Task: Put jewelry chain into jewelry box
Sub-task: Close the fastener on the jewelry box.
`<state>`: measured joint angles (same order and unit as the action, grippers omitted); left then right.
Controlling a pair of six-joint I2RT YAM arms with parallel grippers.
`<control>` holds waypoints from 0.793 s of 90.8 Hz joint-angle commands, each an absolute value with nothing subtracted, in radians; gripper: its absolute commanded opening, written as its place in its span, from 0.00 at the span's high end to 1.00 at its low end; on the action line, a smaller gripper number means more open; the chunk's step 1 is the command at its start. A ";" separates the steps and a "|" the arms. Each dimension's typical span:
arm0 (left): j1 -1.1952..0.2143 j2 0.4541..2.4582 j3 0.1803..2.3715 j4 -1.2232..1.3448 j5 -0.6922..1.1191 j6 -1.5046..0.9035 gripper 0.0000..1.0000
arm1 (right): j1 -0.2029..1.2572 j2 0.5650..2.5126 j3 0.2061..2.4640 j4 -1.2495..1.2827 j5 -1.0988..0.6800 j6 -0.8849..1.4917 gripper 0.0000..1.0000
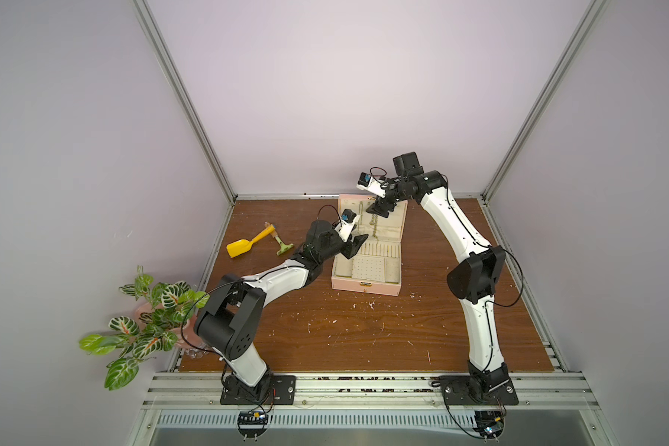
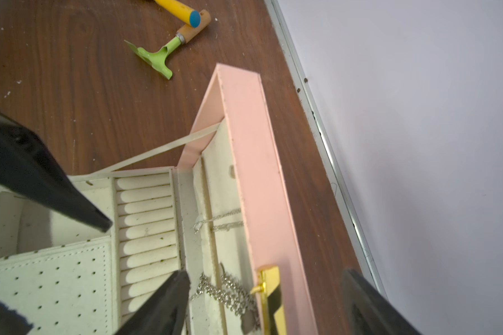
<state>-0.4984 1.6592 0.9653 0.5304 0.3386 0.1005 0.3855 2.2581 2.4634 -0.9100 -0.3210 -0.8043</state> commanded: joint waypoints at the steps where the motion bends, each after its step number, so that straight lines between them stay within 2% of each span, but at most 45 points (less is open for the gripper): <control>1: -0.485 1.641 0.990 0.509 0.360 0.125 0.42 | 0.389 2.246 2.495 -0.966 -0.270 -0.831 0.17; 8: -0.485 1.642 0.993 0.507 0.361 0.128 0.42 | 0.389 2.245 2.495 -0.961 -0.258 -0.834 0.21; 45: -0.485 1.642 1.003 0.485 0.351 0.148 0.42 | 0.388 2.244 2.479 -0.922 -0.236 -0.824 0.51; 72: -0.485 1.639 1.004 0.481 0.344 0.154 0.42 | 0.389 2.247 2.458 -0.921 -0.192 -0.831 0.58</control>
